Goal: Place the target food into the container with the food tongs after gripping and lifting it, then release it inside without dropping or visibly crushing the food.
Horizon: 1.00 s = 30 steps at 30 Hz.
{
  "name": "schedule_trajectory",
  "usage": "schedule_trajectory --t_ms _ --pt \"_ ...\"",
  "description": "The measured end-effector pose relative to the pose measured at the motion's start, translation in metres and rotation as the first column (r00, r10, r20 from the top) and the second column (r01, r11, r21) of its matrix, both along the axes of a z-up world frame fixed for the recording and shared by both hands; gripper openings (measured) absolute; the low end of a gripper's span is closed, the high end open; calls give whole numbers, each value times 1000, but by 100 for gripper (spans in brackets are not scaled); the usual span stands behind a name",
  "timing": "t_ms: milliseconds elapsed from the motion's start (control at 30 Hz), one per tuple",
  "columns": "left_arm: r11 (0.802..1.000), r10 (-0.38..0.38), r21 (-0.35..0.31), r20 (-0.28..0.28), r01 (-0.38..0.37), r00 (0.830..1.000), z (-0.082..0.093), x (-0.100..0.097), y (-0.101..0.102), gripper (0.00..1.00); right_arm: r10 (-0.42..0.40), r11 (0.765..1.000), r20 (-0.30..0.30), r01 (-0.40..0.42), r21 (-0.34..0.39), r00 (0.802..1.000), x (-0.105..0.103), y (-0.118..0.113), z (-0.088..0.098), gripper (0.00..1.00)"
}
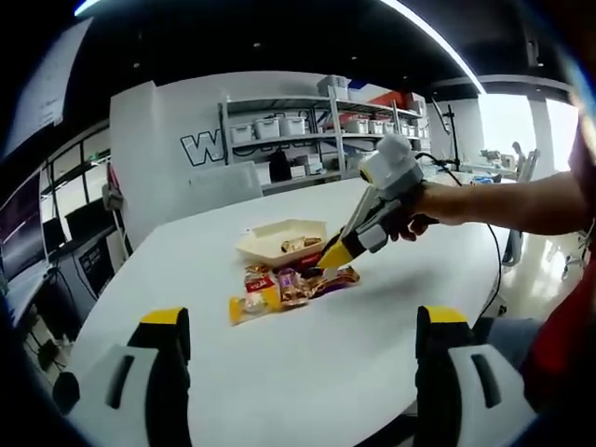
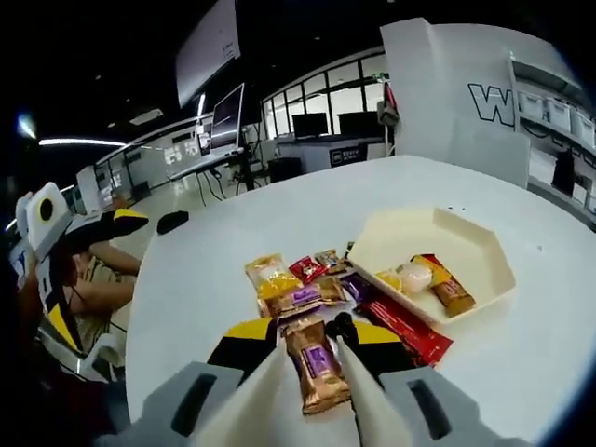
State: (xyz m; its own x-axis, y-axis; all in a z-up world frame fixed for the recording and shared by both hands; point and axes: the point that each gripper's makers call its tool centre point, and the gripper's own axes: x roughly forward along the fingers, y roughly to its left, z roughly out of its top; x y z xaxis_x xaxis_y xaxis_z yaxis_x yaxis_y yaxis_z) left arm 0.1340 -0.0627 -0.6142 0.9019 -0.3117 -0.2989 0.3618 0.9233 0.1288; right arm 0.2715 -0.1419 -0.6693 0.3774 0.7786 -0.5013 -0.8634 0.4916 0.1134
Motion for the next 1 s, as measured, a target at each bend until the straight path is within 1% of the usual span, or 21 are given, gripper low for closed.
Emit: schedule_trajectory --t_ms 267,467,500,567,667,833,933,1000 --pt "1000 8 -4 -7 -8 1000 -4 -2 4 99 19 999 -7 -19 -41 1000 -3 2 -17 25" --pt "1000 10 0 -8 -10 1000 -5 -2 5 98 67 994 55 -62 -89 996 -5 2 -20 24" --pt "1000 9 -1 -8 -9 1000 -5 -2 5 98 64 994 56 -59 -87 996 -5 3 -20 24" --pt "1000 8 -2 -6 -8 1000 -4 -2 4 98 54 995 48 -49 -85 997 -4 2 -19 24" --pt "1000 5 -1 -4 -5 1000 -4 -1 4 98 33 998 7 -33 -61 999 -4 2 -18 23" --pt "1000 6 -2 -1 -6 1000 -2 -1 4 98 33 997 24 -31 -71 999 -5 1 -19 22" --pt "1000 5 2 1 -5 1000 -1 -1 4 98 14 998 -5 -15 -56 1000 -6 1 -17 21" --pt "1000 5 1 2 -5 1000 -1 -1 3 98 9 998 -10 -9 -57 1000 -6 0 -17 20"
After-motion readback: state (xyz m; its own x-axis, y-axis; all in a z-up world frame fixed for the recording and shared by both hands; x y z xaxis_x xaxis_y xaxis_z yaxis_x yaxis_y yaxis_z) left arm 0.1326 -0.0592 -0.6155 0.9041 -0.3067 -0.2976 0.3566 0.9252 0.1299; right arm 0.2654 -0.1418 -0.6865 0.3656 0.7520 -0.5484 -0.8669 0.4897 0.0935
